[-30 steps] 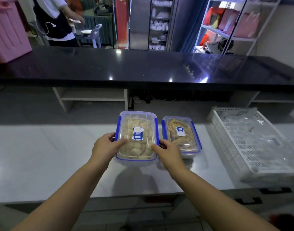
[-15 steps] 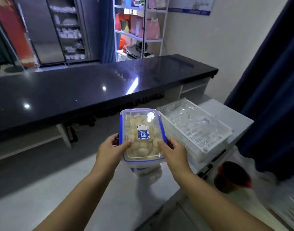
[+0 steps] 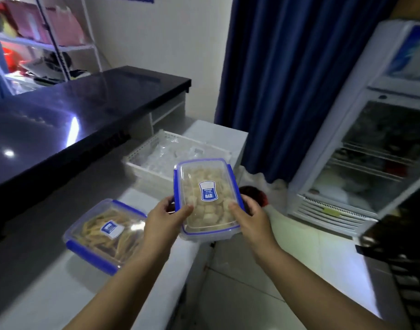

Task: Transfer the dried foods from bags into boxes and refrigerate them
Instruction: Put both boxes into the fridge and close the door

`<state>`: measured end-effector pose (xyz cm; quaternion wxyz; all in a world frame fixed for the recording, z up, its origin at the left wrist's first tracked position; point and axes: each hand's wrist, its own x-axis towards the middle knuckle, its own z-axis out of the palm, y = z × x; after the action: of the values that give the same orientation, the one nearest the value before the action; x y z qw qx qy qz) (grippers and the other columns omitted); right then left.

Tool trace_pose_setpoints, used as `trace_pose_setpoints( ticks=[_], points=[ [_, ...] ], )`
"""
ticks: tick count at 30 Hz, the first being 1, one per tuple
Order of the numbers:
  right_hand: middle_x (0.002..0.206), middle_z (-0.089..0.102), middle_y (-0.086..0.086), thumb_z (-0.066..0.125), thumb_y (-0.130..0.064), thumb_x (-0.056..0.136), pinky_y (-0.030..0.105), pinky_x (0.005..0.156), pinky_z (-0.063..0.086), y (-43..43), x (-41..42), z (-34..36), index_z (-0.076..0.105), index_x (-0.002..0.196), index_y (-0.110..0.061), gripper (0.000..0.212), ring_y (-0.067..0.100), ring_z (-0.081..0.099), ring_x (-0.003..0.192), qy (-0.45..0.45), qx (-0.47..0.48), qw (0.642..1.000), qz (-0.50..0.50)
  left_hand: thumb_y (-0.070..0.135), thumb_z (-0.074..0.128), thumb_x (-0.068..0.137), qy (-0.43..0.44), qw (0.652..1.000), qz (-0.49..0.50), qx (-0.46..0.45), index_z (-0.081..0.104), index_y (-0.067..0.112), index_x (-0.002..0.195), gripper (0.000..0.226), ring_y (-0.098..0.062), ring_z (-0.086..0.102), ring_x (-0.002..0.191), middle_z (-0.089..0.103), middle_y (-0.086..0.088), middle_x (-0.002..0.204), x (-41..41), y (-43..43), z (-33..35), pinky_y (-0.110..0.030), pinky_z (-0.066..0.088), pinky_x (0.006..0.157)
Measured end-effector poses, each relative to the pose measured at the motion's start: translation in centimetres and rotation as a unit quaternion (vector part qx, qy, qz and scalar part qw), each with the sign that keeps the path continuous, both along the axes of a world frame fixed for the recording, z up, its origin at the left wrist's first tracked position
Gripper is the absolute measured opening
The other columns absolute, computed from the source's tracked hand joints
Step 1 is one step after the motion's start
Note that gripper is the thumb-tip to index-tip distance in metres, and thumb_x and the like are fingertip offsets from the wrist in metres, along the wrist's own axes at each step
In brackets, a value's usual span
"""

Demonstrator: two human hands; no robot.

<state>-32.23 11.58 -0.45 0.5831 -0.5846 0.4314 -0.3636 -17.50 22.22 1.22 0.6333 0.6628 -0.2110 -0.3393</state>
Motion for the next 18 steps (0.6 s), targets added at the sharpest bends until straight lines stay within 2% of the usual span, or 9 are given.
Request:
trace_pose_setpoints(
  ticks=[4,8,10,12,15,18],
  points=[
    [0.106,0.070,0.002,0.067,-0.024,0.085,0.043,0.086,0.056,-2.7,-4.6,-0.2,0.062,0.120,-0.018,0.035,0.019,0.069,0.095,-0.008,0.010,0.999,-0.046,0.020,0.072,0.079,-0.005,0.998,-0.060,0.019,0.061,0.018,0.115,0.037,-0.021,0.068,0.092,0.070,-0.002,0.101,-3.1,-4.6,-0.2,-0.046,0.055,0.086],
    [0.100,0.072,0.000,0.067,-0.026,0.085,0.033,0.072,0.056,-6.5,-8.9,-0.4,0.065,0.111,-0.022,0.026,0.017,0.069,0.090,-0.005,0.005,0.996,-0.089,0.018,0.071,0.080,-0.006,0.994,-0.112,0.014,0.063,0.022,0.109,0.031,-0.020,0.070,0.089,0.072,-0.001,0.098,-6.7,-9.6,-0.3,-0.043,0.056,0.083],
    [0.098,0.072,-0.001,0.068,-0.027,0.084,0.036,0.074,0.058,-8.8,-11.1,-0.4,0.067,0.107,-0.026,0.023,0.018,0.069,0.090,-0.004,0.000,0.994,-0.105,0.016,0.070,0.081,-0.018,0.991,-0.133,0.009,0.064,0.017,0.109,0.029,-0.018,0.071,0.086,0.073,-0.002,0.096,-8.6,-12.4,-0.3,-0.040,0.057,0.080],
    [0.099,0.071,0.000,0.069,-0.028,0.083,0.038,0.077,0.059,-11.4,-13.3,-0.4,0.066,0.111,-0.024,0.028,0.017,0.069,0.090,-0.003,-0.001,0.993,-0.115,0.017,0.070,0.081,-0.028,0.989,-0.149,0.005,0.065,0.014,0.112,0.031,-0.018,0.072,0.083,0.074,-0.004,0.096,-10.6,-15.4,-0.3,-0.040,0.058,0.078],
    [0.094,0.071,0.001,0.068,-0.026,0.085,0.023,0.063,0.055,-15.3,-16.3,-0.2,0.067,0.109,-0.020,0.025,0.010,0.069,0.081,0.000,-0.014,0.992,-0.124,0.022,0.070,0.082,-0.036,0.985,-0.171,0.010,0.062,0.016,0.114,0.034,-0.014,0.071,0.071,0.072,-0.006,0.100,-13.1,-20.0,-0.5,-0.032,0.059,0.065],
    [0.092,0.071,0.000,0.066,-0.023,0.086,0.013,0.056,0.048,-19.3,-18.6,-0.3,0.068,0.107,-0.020,0.022,0.008,0.067,0.077,0.004,-0.018,0.992,-0.126,0.022,0.070,0.081,-0.025,0.984,-0.176,0.016,0.059,0.014,0.118,0.039,-0.019,0.071,0.085,0.071,-0.005,0.102,-15.3,-24.3,-0.8,-0.040,0.057,0.080]
  ],
)
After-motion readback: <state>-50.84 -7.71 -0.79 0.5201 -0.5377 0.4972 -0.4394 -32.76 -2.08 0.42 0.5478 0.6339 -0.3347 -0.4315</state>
